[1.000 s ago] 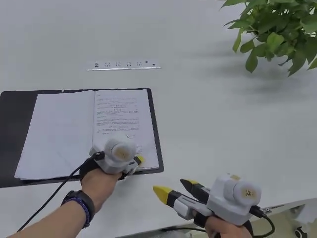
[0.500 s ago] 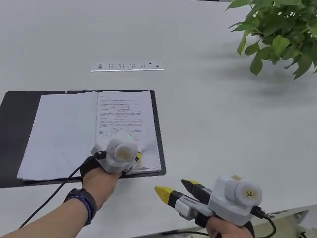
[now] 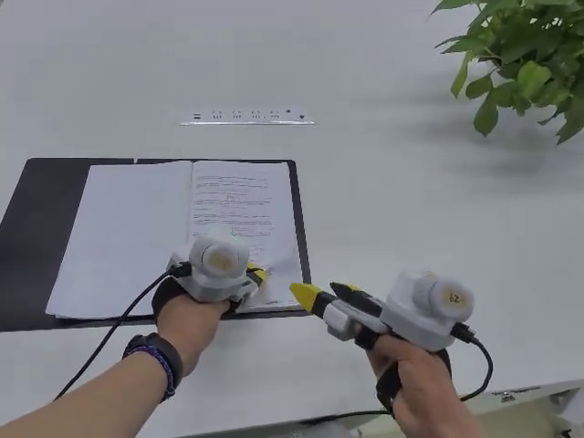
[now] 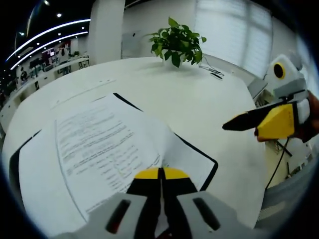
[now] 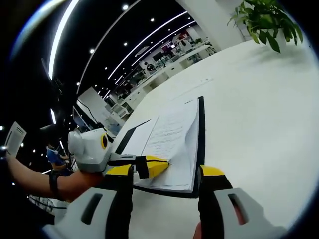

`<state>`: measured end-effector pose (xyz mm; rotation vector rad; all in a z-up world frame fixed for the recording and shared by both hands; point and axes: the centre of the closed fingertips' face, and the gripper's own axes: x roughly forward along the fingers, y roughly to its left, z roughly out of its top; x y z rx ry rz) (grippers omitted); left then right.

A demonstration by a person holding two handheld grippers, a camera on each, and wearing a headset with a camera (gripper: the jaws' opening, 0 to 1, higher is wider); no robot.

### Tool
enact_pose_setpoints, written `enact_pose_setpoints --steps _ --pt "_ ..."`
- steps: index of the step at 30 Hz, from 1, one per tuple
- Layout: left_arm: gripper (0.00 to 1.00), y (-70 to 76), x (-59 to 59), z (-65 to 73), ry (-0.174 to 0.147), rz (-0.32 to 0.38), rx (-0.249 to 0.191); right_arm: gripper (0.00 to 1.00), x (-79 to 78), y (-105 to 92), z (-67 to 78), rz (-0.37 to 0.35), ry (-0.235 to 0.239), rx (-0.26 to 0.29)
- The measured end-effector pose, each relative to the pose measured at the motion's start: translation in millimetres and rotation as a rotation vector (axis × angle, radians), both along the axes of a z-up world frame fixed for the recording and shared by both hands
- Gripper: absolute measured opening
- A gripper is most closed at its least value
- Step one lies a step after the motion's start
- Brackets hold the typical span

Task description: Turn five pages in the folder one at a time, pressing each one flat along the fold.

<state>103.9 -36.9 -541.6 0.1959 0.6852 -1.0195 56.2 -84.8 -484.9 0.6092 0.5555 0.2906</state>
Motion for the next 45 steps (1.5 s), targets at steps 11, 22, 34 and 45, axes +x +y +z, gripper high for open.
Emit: enact_pose_setpoints --steps 11,22,34,45 --pt "0.00 3.2 0.3 12.1 -0.005 0.001 -0.030 0.46 50.1 7.9 -15.5 -0.010 0.023 0.085" --pt "0.00 13.9 8.6 29.9 -0.015 0.012 -0.064 0.37 64.6 28.6 -19.7 0.028 0.039 0.174" --pt "0.27 34.4 -8.0 32.7 0.084 0.087 -0.104 0.00 60.1 37.0 -11.6 -0.013 0.017 0.267" --pt "0.38 82.1 -23.1 35.0 0.058 0.104 -0.023 0.00 59.2 37.6 -6.1 -0.049 0.013 0.291"
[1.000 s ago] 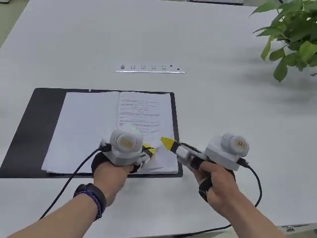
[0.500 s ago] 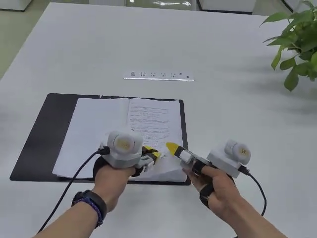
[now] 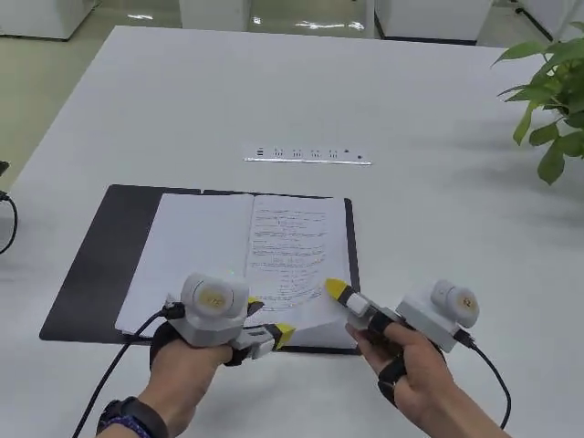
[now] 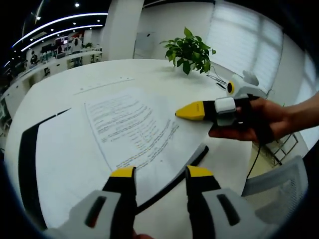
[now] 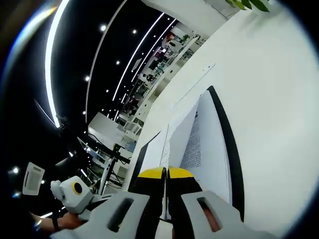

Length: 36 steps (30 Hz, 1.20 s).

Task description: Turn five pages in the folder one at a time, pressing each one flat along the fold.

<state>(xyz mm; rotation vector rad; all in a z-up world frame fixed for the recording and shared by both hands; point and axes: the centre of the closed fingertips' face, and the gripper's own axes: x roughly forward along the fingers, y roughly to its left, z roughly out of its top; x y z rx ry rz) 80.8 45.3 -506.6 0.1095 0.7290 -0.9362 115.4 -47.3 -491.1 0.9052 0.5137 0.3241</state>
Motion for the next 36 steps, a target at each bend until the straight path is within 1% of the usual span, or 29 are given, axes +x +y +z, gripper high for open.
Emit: enact_pose_setpoints --steps 1,3,5,8,12,16,22,25,28,32,34,36 --pt "0.39 3.4 -0.5 2.1 -0.003 0.005 0.001 0.00 -0.3 0.5 1.0 0.002 -0.001 -0.003" --pt "0.40 12.3 1.0 7.6 -0.027 0.015 0.013 0.00 0.2 0.0 1.7 -0.001 -0.003 -0.004" --pt "0.41 20.4 2.2 12.2 -0.035 0.023 0.018 0.00 0.3 0.3 4.1 -0.004 -0.006 0.000" --pt "0.43 33.8 4.5 19.2 -0.051 0.054 0.019 0.00 1.6 2.2 7.4 -0.002 -0.010 -0.001" --pt "0.43 44.2 2.8 21.7 -0.069 0.063 0.030 0.00 4.3 5.5 9.6 0.002 -0.015 -0.003" --pt "0.44 53.0 -2.7 19.8 -0.064 0.061 0.038 0.00 6.7 11.9 15.5 0.007 -0.025 -0.003" --pt "0.48 70.2 -6.6 19.2 -0.064 0.079 0.057 0.00 9.1 23.8 24.7 0.022 -0.042 -0.004" --pt "0.48 77.9 -12.9 22.7 -0.069 0.087 0.055 0.00 10.8 30.9 30.3 0.026 -0.053 -0.002" --pt "0.49 85.9 -15.3 24.6 -0.071 0.097 0.052 0.00 13.0 36.9 33.6 0.025 -0.059 0.005" --pt "0.50 99.2 -14.5 27.2 -0.076 0.123 0.045 0.00 15.4 48.6 36.8 0.048 -0.066 -0.005" --pt "0.51 103.0 -14.5 29.1 -0.079 0.125 0.042 0.00 16.3 53.0 38.4 0.051 -0.067 -0.006" --pt "0.52 106.8 -14.4 32.7 -0.090 0.123 0.038 0.00 17.7 59.2 41.1 0.055 -0.070 -0.007"
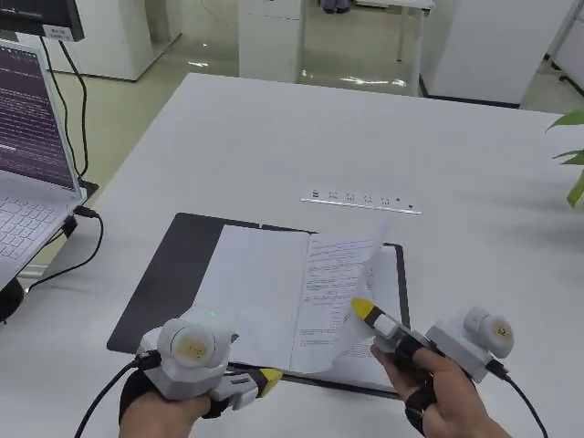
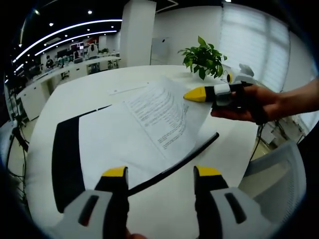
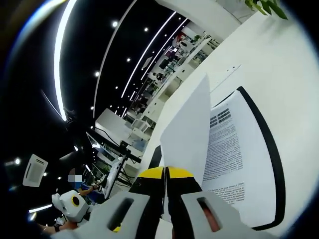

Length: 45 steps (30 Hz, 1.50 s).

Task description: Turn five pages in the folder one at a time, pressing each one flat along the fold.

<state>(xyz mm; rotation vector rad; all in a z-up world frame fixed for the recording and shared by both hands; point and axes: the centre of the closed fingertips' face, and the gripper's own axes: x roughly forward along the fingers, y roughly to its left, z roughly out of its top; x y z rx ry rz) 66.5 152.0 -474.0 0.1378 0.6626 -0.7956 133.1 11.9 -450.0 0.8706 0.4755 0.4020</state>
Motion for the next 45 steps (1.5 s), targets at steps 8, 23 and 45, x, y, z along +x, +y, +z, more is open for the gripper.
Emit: enact_pose_setpoints --steps 8,23,45 --pt "0.53 12.8 -1.1 4.7 -0.023 -0.013 0.011 0.00 6.9 30.5 5.6 0.024 -0.015 0.010" --pt "0.55 57.0 7.6 12.1 -0.031 0.068 0.000 0.00 9.0 94.0 5.8 0.088 -0.016 0.055" --pt "0.58 93.4 17.8 17.6 -0.021 0.113 -0.018 0.00 18.2 156.1 -10.5 0.177 0.025 0.095"
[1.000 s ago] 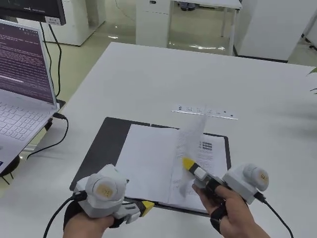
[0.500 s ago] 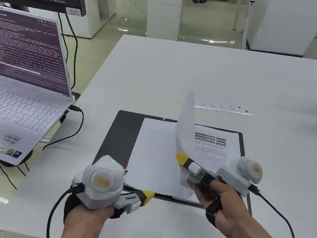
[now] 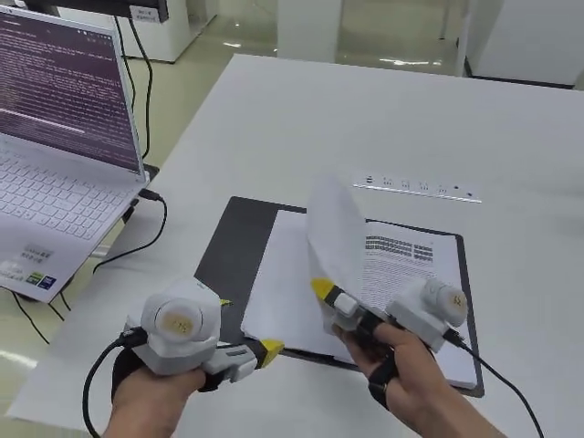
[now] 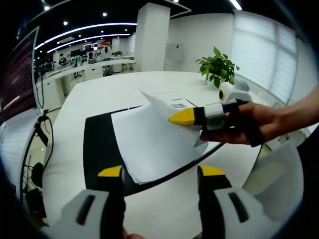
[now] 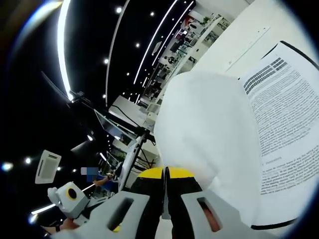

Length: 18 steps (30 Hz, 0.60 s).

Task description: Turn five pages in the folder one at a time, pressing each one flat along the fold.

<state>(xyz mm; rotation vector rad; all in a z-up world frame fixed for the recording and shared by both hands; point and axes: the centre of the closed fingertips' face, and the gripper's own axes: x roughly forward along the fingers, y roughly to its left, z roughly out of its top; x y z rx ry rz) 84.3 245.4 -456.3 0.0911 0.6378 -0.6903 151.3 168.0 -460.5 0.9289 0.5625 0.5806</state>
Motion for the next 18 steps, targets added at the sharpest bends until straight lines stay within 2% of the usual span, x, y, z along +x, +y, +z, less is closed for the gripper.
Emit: enact_pose_setpoints --steps 11,13,15,18 --pt "0.58 15.7 -3.7 -4.6 0.021 0.021 -0.018 0.00 6.5 24.0 -15.2 0.032 0.035 0.014" --pt "0.59 18.7 -2.8 -3.2 0.028 0.036 -0.036 0.00 7.8 28.5 -18.5 0.035 0.043 0.018" --pt "0.59 20.8 -2.0 -0.2 0.025 0.040 -0.049 0.00 8.0 32.9 -20.6 0.041 0.048 0.019" --pt "0.59 24.7 -1.8 0.6 0.020 0.036 -0.039 0.00 7.3 40.2 -22.6 0.037 0.065 0.026"
